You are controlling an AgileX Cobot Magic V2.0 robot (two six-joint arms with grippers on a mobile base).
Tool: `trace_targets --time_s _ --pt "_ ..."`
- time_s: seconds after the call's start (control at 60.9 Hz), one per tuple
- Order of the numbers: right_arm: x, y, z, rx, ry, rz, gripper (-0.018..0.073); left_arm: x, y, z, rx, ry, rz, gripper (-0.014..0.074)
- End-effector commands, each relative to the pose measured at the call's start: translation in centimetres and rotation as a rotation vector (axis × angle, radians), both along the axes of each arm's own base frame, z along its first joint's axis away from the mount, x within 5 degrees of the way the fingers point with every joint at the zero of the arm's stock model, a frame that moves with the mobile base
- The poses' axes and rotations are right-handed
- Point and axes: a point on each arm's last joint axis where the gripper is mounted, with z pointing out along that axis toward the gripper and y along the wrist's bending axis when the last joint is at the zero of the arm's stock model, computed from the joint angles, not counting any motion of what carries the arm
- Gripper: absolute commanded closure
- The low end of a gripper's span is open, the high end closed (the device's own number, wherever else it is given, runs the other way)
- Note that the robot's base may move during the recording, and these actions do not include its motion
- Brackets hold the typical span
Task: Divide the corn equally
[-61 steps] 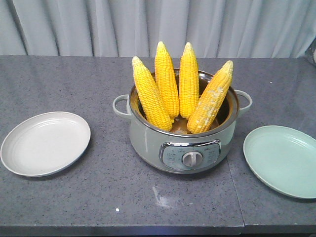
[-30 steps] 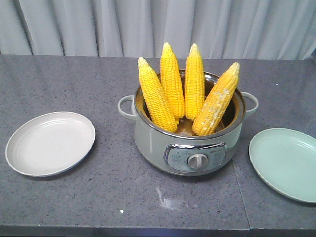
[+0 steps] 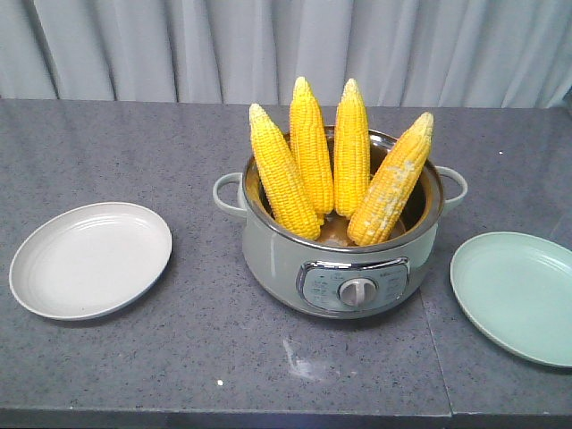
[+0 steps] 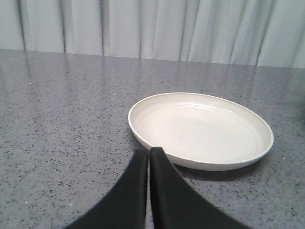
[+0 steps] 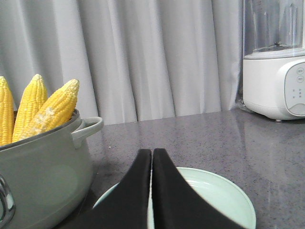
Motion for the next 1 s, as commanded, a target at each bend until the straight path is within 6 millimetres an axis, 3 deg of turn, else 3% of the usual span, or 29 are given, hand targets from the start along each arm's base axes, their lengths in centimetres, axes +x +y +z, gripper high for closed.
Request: trace_targets --time_s 0.0,0.986 --pt "-0.05 0.10 0.10 -0.013 -0.062 0.007 0.0561 -0.12 0.07 1.64 -0.003 -0.104 0.008 0.0602" --pt "-0.05 0.10 0.10 -0.013 -0.062 0.007 0.0561 -0.12 0.09 1.70 0.041 -0.108 0.008 0.0602"
